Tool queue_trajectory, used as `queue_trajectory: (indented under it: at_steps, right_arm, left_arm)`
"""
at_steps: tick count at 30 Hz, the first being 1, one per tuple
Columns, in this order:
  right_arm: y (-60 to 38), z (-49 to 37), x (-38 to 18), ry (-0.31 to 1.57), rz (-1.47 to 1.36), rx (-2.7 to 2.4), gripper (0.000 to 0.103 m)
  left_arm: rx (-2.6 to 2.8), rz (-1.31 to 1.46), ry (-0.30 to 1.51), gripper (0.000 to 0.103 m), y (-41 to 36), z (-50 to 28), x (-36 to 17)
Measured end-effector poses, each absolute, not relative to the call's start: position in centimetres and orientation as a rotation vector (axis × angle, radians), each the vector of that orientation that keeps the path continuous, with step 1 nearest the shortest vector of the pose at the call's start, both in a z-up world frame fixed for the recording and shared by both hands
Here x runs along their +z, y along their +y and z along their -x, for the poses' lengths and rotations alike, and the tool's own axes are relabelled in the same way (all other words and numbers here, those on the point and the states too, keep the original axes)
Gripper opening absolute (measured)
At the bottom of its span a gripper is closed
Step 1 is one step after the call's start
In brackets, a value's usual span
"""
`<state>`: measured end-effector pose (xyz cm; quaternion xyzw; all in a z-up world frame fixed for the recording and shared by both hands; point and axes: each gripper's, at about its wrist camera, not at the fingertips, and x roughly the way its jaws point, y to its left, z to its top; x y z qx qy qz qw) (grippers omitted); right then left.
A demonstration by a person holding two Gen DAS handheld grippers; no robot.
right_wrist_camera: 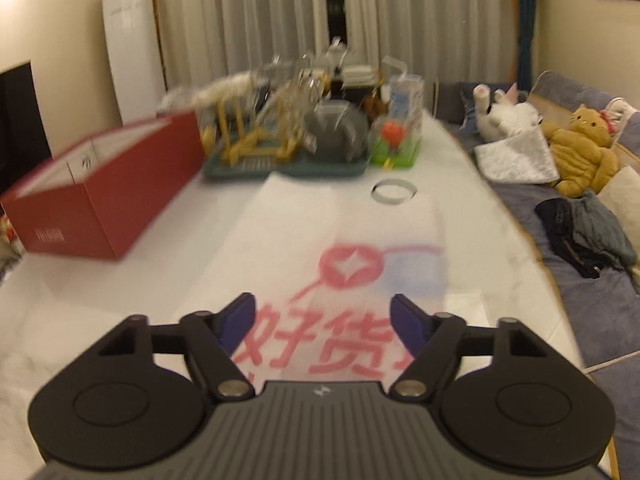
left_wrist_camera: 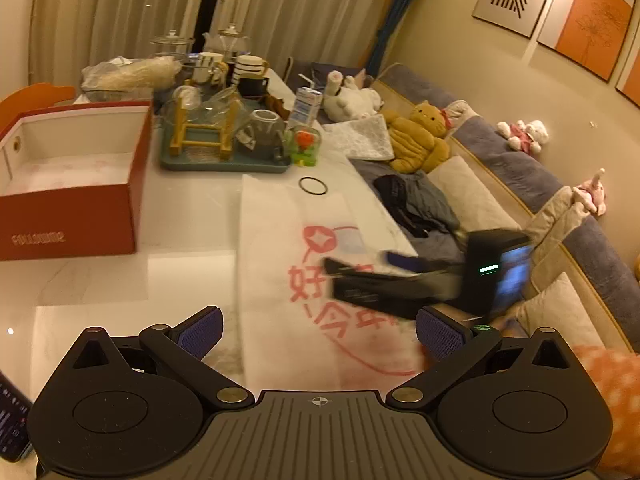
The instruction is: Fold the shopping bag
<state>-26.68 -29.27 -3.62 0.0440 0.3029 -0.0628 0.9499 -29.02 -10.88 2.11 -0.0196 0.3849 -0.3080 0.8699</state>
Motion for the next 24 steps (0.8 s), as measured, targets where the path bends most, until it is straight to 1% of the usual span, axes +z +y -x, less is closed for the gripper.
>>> queue_trajectory:
  at_steps: [1, 3, 4, 5, 6, 7, 8, 9, 10, 11, 13, 15, 19, 22, 24]
  right_arm:
    - [-29.5, 27.7, -2.7, 0.626, -0.080, -0.152, 0.100]
    - [-29.7, 29.8, -1.4, 0.648, -0.064, -0.191, 0.101]
    - [-29.6, 30.9, -1.0, 0.660, -0.047, -0.187, 0.096]
    - [-29.3, 31.9, -0.8, 0.669, -0.026, -0.178, 0.079]
    - [-29.0, 32.8, -0.8, 0.688, -0.007, -0.179, 0.069]
    - [-28.7, 33.4, -0.9, 0.725, 0.001, -0.191, 0.054]
    - [-28.5, 33.8, -1.3, 0.768, -0.007, -0.206, 0.048]
    - [-28.5, 34.3, -1.7, 0.802, -0.029, -0.220, 0.047]
    - [-28.4, 34.8, -2.2, 0.822, -0.055, -0.223, 0.043]
    - [-28.4, 35.3, -2.7, 0.835, -0.081, -0.210, 0.034]
    - [-28.2, 35.7, -3.5, 0.866, -0.099, -0.178, 0.021]
    - [-27.8, 35.7, -4.0, 0.887, -0.074, -0.138, 0.018]
    - [-26.6, 34.9, -5.8, 0.969, 0.017, -0.055, 0.017]
    - [-26.3, 35.1, -6.2, 0.972, 0.051, -0.044, 0.019]
    - [-26.2, 35.6, -5.6, 0.958, 0.023, -0.041, 0.019]
  left_arm:
    - [-0.636, 0.038, 0.818, 0.103, -10.7, 29.1, 1.6]
    - [-0.637, 0.017, 0.844, 0.103, -10.8, 29.2, 0.5]
    - [-0.649, 0.000, 0.850, 0.103, -11.0, 29.2, 0.0]
    - [-0.664, -0.027, 0.858, 0.103, -11.4, 29.2, -0.5]
    - [-0.677, -0.059, 0.868, 0.103, -11.9, 29.1, -1.1]
    - [-0.690, -0.092, 0.877, 0.103, -12.4, 29.0, -1.7]
    - [-0.692, -0.122, 0.892, 0.103, -12.9, 28.8, -2.5]
    - [-0.685, -0.149, 0.910, 0.103, -13.5, 28.6, -3.3]
    - [-0.681, -0.169, 0.920, 0.103, -14.0, 28.4, -4.1]
    - [-0.687, -0.181, 0.924, 0.103, -14.3, 28.2, -4.8]
    - [-0.704, -0.203, 0.934, 0.103, -15.1, 27.8, -6.0]
    - [-0.695, -0.227, 0.950, 0.103, -15.7, 27.7, -7.0]
    - [-0.663, -0.264, 0.996, 0.103, -16.6, 27.5, -8.8]
    - [-0.655, -0.293, 0.995, 0.103, -16.8, 27.8, -9.5]
    - [-0.659, -0.267, 0.999, 0.103, -16.3, 27.9, -9.4]
